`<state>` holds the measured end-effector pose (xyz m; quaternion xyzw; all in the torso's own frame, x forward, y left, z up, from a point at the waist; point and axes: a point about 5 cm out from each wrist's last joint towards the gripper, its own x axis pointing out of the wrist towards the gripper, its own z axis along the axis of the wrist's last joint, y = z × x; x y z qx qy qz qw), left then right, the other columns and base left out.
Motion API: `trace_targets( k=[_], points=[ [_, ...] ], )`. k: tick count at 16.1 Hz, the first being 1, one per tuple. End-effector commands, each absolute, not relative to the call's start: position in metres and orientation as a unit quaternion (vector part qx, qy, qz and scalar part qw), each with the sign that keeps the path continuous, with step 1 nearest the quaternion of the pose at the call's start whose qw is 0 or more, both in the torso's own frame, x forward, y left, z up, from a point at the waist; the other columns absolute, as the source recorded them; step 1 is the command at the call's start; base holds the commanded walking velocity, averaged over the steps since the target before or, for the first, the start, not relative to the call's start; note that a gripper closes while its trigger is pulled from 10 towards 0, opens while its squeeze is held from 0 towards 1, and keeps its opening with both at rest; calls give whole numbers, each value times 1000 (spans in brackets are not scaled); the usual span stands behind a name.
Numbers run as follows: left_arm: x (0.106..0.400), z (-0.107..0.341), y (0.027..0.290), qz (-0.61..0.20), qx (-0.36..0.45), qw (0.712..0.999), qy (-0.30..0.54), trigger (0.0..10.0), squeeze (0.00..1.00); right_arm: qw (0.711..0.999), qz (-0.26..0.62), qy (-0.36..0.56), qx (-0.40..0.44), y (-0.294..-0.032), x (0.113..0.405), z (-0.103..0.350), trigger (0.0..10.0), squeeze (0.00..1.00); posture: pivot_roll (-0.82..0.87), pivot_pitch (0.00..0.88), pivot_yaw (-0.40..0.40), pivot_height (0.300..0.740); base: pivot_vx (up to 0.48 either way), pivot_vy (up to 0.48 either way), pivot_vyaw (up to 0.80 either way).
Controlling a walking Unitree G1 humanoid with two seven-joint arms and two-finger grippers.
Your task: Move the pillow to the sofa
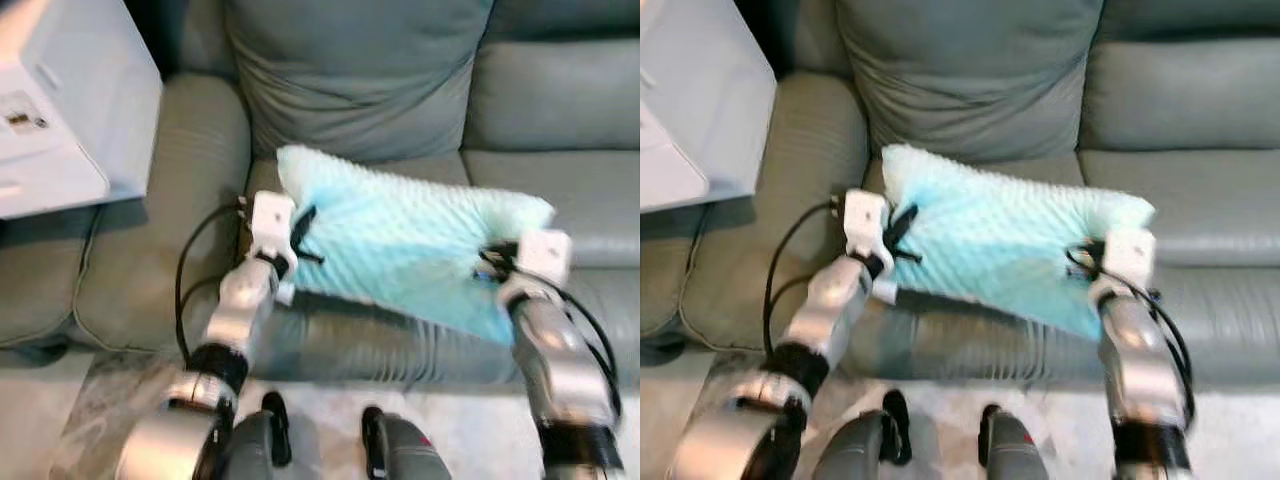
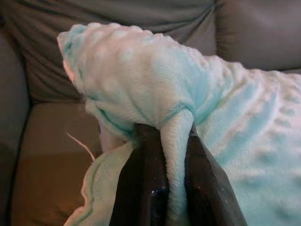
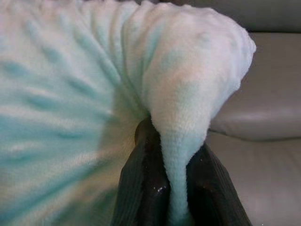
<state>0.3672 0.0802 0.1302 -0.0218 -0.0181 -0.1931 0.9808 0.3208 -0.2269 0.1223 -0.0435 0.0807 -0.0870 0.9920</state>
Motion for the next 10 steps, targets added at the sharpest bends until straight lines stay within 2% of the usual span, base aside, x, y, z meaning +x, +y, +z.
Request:
trace_targets(
  k=[1,4,6,10],
  points=[
    [364,115,91,-169,-27,985,5,10000,0,991,-85,92,-45,-228,321,113,10000,0,-106,454,80,740,0,0,0],
    [360,99,101,-123,-23,992,22,10000,0,992,-76,95,-41,-225,332,105,10000,0,-98,477,85,740,0,0,0],
    [346,76,108,-91,-22,995,43,10000,0,992,-71,102,-35,-223,336,94,10000,0,-93,487,78,740,0,0,0],
    [341,66,112,-62,-36,996,55,10000,0,993,-54,99,-46,-217,337,86,10000,0,-96,491,62,740,0,0,0]
  ],
)
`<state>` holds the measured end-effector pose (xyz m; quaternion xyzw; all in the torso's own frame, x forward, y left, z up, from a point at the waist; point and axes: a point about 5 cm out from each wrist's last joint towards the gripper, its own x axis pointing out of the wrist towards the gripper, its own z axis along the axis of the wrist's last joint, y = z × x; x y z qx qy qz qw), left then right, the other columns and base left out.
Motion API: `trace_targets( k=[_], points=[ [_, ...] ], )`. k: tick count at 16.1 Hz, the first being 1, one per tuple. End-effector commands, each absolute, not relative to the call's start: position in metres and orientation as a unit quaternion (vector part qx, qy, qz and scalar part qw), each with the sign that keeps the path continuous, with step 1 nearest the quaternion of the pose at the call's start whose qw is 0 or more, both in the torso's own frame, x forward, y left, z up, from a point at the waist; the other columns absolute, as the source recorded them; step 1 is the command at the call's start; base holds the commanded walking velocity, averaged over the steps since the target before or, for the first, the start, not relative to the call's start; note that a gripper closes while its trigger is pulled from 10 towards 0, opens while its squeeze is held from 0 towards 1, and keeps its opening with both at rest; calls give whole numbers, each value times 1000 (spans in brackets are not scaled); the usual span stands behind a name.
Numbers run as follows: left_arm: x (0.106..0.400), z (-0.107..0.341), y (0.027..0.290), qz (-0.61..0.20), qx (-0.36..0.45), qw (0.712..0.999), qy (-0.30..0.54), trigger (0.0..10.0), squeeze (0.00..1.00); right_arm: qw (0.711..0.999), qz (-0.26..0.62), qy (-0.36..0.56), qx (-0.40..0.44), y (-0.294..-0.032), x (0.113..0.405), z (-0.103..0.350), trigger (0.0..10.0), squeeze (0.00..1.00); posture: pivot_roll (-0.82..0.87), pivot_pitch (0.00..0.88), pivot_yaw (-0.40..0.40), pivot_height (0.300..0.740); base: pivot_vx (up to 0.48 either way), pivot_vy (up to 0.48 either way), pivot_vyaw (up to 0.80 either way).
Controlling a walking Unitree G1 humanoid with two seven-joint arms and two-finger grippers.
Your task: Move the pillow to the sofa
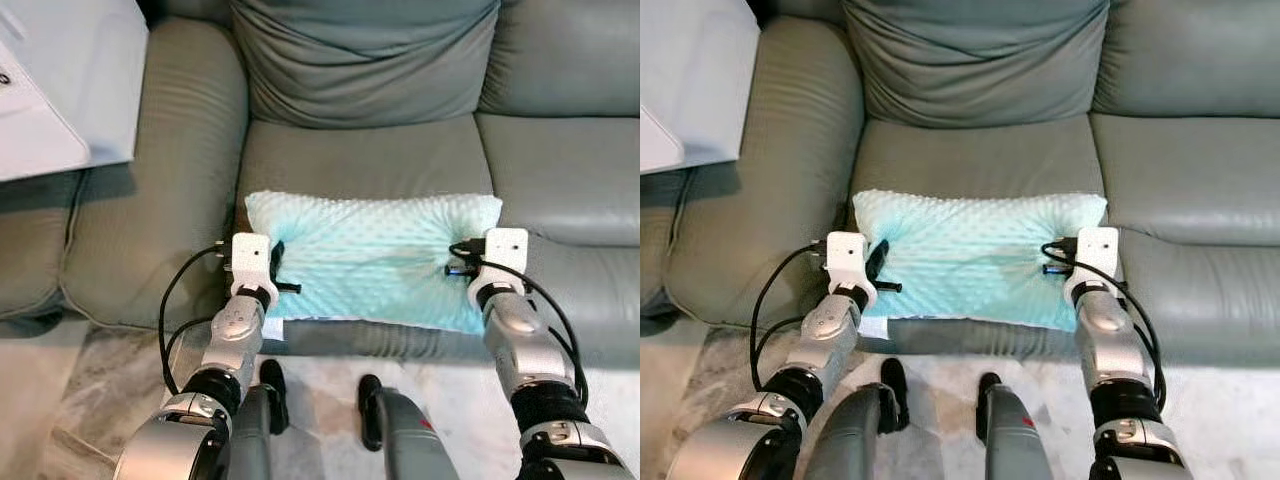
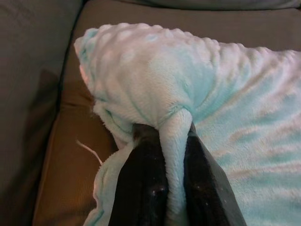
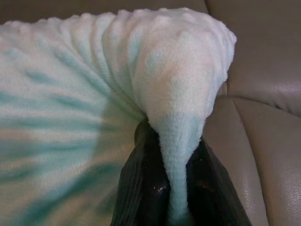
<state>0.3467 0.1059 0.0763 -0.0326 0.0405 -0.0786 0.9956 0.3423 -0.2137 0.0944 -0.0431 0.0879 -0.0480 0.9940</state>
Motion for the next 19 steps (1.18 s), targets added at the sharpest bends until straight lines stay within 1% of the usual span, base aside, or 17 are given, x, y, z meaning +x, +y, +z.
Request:
trace_targets(
  k=[1,5,6,9,10,11,19],
  points=[
    [342,69,108,-64,-46,996,50,10000,0,992,-58,95,-52,-218,338,86,10000,0,-93,489,62,740,0,0,0],
    [346,76,97,-67,-67,995,41,10000,0,991,-80,74,-79,-225,342,93,10000,0,-92,483,63,740,0,0,0],
    [348,81,86,-77,-79,993,35,10000,0,990,-96,68,-83,-232,343,97,10000,0,-90,480,62,740,0,0,0],
    [349,84,80,-74,-80,994,31,10000,0,991,-91,62,-71,-233,344,98,10000,0,-88,480,63,740,0,0,0],
    [350,87,82,-64,-86,994,23,10000,671,992,-90,59,-71,-233,345,99,10000,1000,-90,483,63,740,0,0,0],
    [352,92,85,-50,-91,995,6,10000,1000,992,-90,52,-73,-233,346,101,10000,1000,-87,489,65,740,0,0,0],
    [350,87,90,-31,-88,996,11,10000,1000,991,-104,43,-71,-234,346,100,10000,1000,-73,500,79,740,0,0,0]
  ],
)
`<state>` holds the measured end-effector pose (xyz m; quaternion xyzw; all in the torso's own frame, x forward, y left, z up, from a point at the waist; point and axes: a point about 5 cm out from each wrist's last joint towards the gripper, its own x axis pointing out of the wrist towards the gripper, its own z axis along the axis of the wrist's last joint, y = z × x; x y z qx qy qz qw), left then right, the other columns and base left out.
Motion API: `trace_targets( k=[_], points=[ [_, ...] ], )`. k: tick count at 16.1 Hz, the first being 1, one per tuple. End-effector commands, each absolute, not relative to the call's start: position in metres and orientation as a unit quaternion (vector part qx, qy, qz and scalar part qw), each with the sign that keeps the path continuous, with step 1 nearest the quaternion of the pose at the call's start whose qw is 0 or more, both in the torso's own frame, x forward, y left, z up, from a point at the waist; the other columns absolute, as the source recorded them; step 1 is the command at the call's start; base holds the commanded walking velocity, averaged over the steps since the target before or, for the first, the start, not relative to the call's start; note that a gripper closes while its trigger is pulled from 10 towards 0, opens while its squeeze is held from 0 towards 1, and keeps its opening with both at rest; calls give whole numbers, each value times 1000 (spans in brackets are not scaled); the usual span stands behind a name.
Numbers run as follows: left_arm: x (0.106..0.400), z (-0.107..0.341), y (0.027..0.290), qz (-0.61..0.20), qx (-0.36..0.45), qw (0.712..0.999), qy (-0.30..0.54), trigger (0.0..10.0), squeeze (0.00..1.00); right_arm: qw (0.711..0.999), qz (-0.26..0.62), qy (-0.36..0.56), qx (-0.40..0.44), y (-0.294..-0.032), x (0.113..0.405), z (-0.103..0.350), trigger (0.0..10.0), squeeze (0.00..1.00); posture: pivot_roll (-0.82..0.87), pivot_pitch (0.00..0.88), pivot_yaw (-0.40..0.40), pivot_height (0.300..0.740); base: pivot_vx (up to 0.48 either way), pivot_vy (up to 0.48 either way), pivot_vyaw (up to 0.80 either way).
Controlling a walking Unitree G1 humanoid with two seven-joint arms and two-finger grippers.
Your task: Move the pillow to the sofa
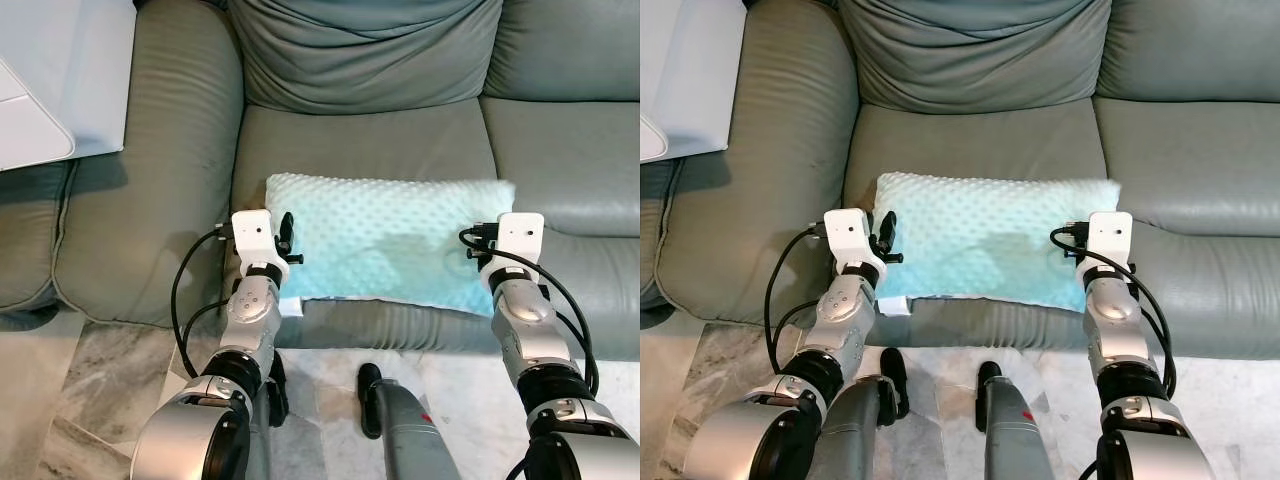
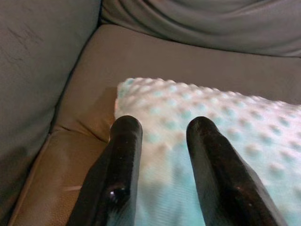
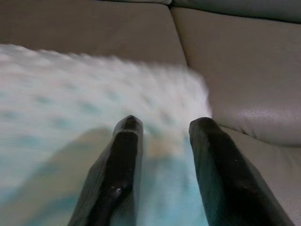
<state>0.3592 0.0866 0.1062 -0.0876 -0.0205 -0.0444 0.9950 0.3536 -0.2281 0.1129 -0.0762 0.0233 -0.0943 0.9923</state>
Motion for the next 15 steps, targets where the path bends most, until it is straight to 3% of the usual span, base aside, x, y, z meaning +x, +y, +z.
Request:
trace_targets(
  k=[1,7,11,15],
  points=[
    [350,86,90,-30,-88,996,12,10000,1000,991,-105,43,-70,-234,346,99,10000,1000,-73,501,79,740,0,0,0],
    [344,79,94,-31,-78,996,17,10000,1000,991,-109,45,-69,-234,346,97,10000,1000,-68,507,81,740,0,0,0],
    [340,76,112,-26,-72,997,1,10000,1000,989,-116,49,-77,-232,339,93,10000,1000,-65,511,76,740,0,0,0],
    [334,78,127,-29,-59,998,-24,10000,1000,991,-107,-10,-84,-225,332,114,10000,1000,-62,505,74,740,0,0,0]
  ],
)
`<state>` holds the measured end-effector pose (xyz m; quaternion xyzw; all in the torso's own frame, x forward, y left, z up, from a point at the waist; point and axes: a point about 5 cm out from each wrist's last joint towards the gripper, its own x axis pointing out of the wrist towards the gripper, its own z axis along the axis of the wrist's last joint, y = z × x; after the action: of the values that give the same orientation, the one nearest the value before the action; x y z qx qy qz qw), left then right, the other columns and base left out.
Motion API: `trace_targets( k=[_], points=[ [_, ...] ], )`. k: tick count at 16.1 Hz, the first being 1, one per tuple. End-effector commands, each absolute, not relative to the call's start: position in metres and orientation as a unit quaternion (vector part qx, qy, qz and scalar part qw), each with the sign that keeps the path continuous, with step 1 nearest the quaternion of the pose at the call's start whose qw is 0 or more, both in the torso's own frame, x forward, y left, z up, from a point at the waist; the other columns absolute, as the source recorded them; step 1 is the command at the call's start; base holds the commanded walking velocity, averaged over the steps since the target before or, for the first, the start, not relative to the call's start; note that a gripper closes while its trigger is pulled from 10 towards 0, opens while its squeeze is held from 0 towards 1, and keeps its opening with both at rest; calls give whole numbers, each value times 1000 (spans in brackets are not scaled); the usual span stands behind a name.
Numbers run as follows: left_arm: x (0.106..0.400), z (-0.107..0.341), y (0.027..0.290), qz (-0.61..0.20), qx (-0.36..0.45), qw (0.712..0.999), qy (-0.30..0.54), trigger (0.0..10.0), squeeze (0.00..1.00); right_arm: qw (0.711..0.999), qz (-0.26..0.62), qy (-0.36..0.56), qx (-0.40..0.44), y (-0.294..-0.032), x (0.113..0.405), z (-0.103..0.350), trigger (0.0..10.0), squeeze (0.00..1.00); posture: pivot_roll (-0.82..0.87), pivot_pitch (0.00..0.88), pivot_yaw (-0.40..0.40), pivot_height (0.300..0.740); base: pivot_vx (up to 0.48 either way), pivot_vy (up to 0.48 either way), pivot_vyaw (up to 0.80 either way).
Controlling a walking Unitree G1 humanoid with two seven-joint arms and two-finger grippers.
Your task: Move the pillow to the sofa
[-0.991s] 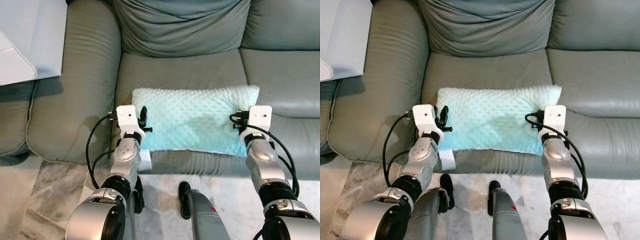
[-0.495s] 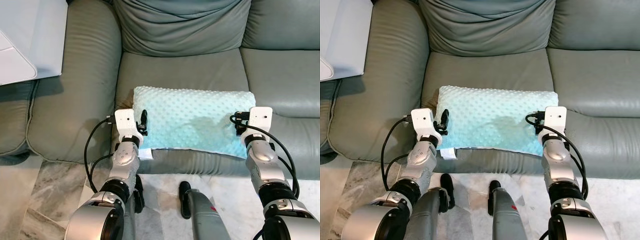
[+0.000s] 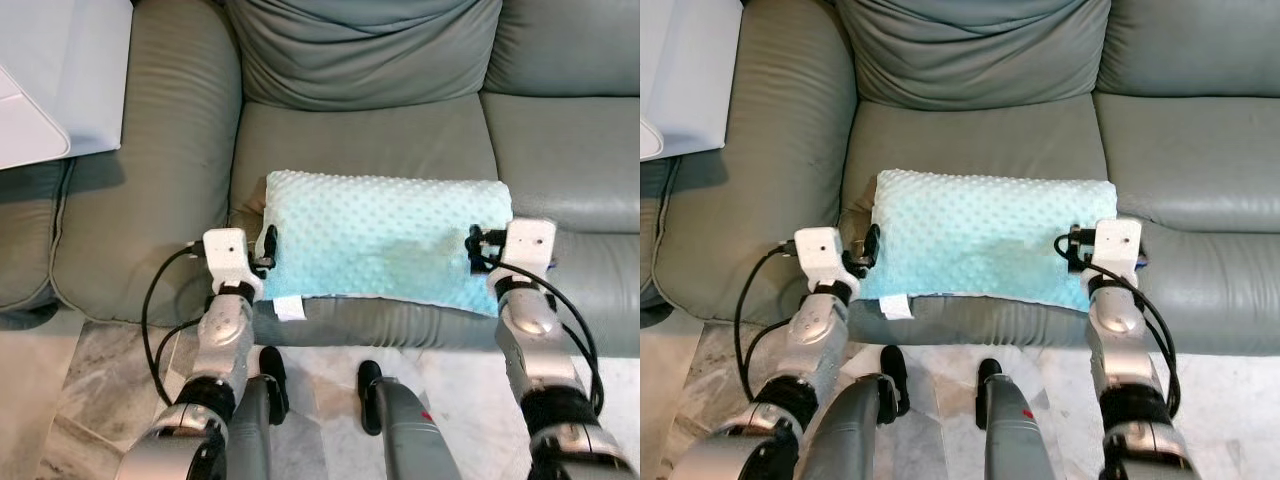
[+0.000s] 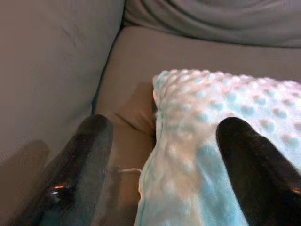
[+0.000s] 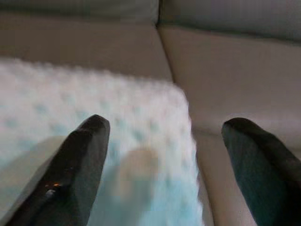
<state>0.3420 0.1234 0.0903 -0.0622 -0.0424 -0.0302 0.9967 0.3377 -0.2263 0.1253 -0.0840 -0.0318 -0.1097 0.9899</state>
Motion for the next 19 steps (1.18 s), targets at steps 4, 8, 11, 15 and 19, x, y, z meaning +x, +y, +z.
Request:
trace_targets(
  k=[4,8,11,15,19],
  points=[
    [327,77,143,-39,-43,998,-31,10000,1000,994,-81,-15,-78,-208,323,112,10000,1000,-21,418,94,740,0,0,0],
    [313,61,168,-35,-12,999,-6,10000,1000,999,-16,34,-36,-172,312,86,10000,1000,-16,303,92,740,0,0,0],
    [294,27,188,-4,14,997,77,10000,1000,995,33,89,-29,-148,302,55,10000,1000,-15,218,75,740,0,0,0],
    [271,-2,210,36,33,985,165,10000,1000,987,49,147,-49,-148,299,29,10000,1000,-6,101,47,740,0,0,0],
    [268,-9,215,48,49,978,197,10000,0,978,104,176,-40,-143,300,24,10000,0,8,6,28,740,0,0,0]
  ],
)
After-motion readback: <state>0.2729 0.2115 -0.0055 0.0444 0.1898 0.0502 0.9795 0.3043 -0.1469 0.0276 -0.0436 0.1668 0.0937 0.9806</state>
